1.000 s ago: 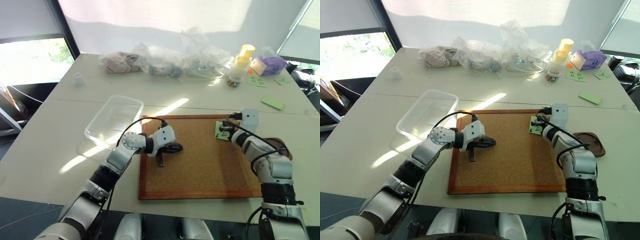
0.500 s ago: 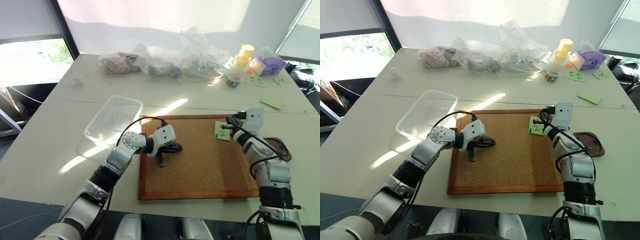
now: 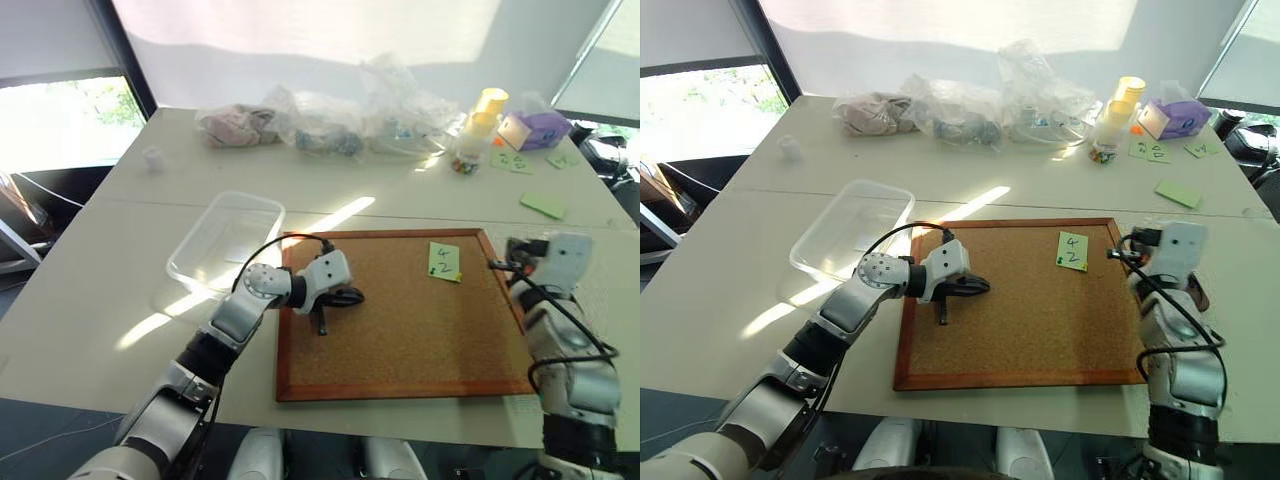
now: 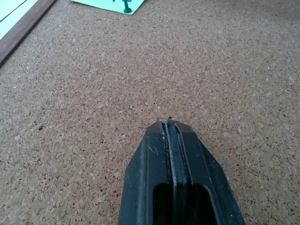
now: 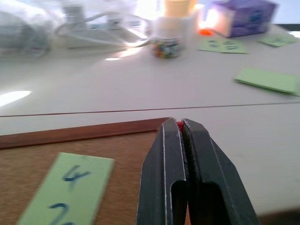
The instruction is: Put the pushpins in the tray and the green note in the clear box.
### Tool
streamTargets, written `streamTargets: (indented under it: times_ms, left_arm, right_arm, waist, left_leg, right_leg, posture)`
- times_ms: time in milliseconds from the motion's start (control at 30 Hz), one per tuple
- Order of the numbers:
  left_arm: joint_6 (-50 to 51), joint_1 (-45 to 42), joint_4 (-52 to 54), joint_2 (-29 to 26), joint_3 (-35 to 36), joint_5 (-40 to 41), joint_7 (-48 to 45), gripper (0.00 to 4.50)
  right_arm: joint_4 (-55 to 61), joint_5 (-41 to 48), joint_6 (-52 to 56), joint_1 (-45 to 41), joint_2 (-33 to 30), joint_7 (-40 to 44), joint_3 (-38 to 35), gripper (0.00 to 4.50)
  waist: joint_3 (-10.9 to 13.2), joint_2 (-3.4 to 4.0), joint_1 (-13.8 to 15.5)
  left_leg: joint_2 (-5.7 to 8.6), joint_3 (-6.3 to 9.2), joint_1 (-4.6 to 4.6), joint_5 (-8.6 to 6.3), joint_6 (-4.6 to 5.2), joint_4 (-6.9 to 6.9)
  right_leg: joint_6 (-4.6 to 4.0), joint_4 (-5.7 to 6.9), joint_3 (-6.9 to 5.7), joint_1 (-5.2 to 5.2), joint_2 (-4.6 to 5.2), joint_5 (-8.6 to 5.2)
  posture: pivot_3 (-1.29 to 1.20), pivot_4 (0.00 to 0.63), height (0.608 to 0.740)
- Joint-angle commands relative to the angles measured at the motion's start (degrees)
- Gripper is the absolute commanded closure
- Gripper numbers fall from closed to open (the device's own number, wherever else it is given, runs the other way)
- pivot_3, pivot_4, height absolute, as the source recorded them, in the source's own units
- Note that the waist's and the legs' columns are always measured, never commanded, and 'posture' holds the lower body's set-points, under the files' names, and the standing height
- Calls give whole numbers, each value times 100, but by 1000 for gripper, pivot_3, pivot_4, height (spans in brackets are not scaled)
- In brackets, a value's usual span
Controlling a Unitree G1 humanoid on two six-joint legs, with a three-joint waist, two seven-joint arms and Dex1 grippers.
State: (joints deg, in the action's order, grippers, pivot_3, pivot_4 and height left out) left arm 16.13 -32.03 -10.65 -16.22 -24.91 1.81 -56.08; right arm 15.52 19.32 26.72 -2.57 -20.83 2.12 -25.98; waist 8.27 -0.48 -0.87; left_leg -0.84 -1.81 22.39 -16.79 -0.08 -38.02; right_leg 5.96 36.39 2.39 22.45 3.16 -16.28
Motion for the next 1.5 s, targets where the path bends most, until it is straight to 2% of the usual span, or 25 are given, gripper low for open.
streamTargets:
  times_ms: [33,167,500,600,800,833,1067,1500]
  left_arm:
    - [-53,166,-336,-11,-149,-139,-26,4500]
    - [-137,108,-459,61,-142,-190,13,4500]
    - [-151,139,-428,-11,-139,-229,-7,4500]
    - [-155,132,-434,-9,-136,-230,3,4500]
    - [-162,126,-442,4,-140,-222,3,4500]
    - [-161,127,-443,5,-140,-221,3,4500]
    - [-158,129,-443,10,-138,-215,2,4500]
    - [-135,167,-406,23,-150,-219,55,4500]
  right_arm:
    - [541,201,538,247,-18,-211,-445,4482]
    - [378,294,1016,422,-95,-164,-597,4482]
    - [62,348,1347,289,-122,-179,-775,4482]
    - [31,344,1453,258,-96,-247,-822,3627]
    - [130,360,1493,323,-115,-172,-807,443]
    - [147,362,1495,339,-122,-152,-803,23]
    - [288,428,1455,446,-133,-65,-877,23]
    - [498,1647,1959,323,162,-142,-1539,23]
  waist:
    - [-4,7,-4]
    - [-12,17,4]
    - [-13,19,10]
    - [-13,19,10]
    - [-13,19,9]
    - [-13,19,9]
    - [-13,19,9]
    - [-13,19,8]
  left_leg:
    - [0,0,-1,0,0,0]
    - [1,-1,-5,0,0,-1]
    - [4,-2,-1,0,0,-1]
    - [4,-2,-1,0,0,-1]
    - [3,-2,-1,0,0,-1]
    - [4,-2,-1,0,0,-1]
    - [4,-2,-1,0,0,-1]
    - [3,-1,1,0,1,0]
  right_leg:
    - [-1,0,0,-1,0,0]
    - [-18,0,1,-5,5,-9]
    - [-10,-5,0,-3,5,-5]
    - [-10,-5,0,-3,5,-5]
    - [-10,-5,0,-3,4,-5]
    - [-10,-5,0,-3,4,-5]
    - [-6,-5,0,-3,3,-3]
    - [-15,-7,0,-3,5,-8]
  posture:
    - [0,150,740]
    - [0,150,740]
    - [0,150,740]
    - [0,150,740]
    - [0,150,740]
    - [0,150,740]
    - [0,150,740]
    - [0,150,740]
